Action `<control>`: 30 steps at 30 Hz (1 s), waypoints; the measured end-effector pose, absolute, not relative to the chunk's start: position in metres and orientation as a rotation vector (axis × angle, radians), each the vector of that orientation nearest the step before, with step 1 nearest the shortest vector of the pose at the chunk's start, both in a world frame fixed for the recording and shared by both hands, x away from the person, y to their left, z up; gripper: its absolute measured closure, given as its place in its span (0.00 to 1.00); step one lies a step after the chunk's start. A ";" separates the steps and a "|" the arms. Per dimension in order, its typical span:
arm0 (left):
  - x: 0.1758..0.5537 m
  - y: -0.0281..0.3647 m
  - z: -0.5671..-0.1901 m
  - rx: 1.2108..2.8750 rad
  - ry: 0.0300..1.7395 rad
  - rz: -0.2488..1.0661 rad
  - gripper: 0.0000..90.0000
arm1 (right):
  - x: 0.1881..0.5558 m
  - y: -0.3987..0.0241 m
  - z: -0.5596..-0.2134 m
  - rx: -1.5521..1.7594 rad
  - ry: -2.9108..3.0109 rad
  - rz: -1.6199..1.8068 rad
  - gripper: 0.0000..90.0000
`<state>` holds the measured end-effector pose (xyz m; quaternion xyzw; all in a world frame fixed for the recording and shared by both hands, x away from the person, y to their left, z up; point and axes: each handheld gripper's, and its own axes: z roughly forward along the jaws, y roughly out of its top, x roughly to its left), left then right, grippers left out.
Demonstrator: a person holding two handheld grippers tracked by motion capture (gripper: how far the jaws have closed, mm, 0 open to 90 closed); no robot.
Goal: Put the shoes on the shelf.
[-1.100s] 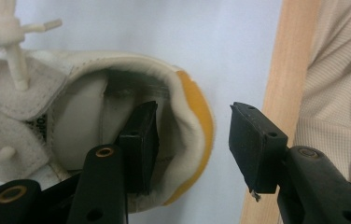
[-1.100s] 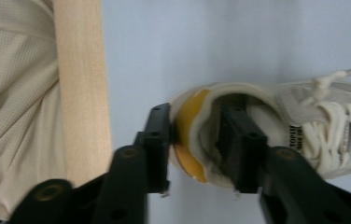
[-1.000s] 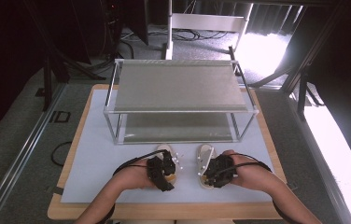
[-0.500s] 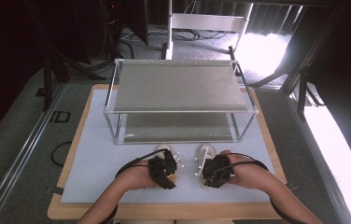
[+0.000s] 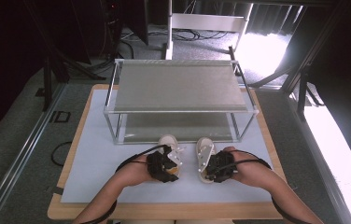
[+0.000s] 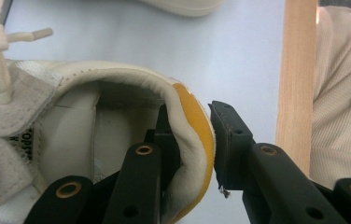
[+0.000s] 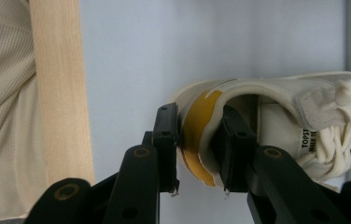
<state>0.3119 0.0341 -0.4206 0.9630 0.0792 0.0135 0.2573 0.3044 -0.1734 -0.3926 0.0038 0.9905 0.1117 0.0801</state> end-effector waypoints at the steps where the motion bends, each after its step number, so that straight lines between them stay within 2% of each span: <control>1: 0.312 0.033 -0.421 2.622 0.203 0.048 0.82 | 0.305 -0.174 -0.391 0.017 2.958 0.350 0.79; 14: 0.341 0.033 -0.417 2.511 0.060 0.144 0.82 | 0.332 -0.179 -0.377 0.058 2.832 0.506 0.79; 30: 0.394 0.023 -0.425 2.497 0.099 0.166 0.81 | 0.377 -0.168 -0.387 0.023 2.748 0.501 0.79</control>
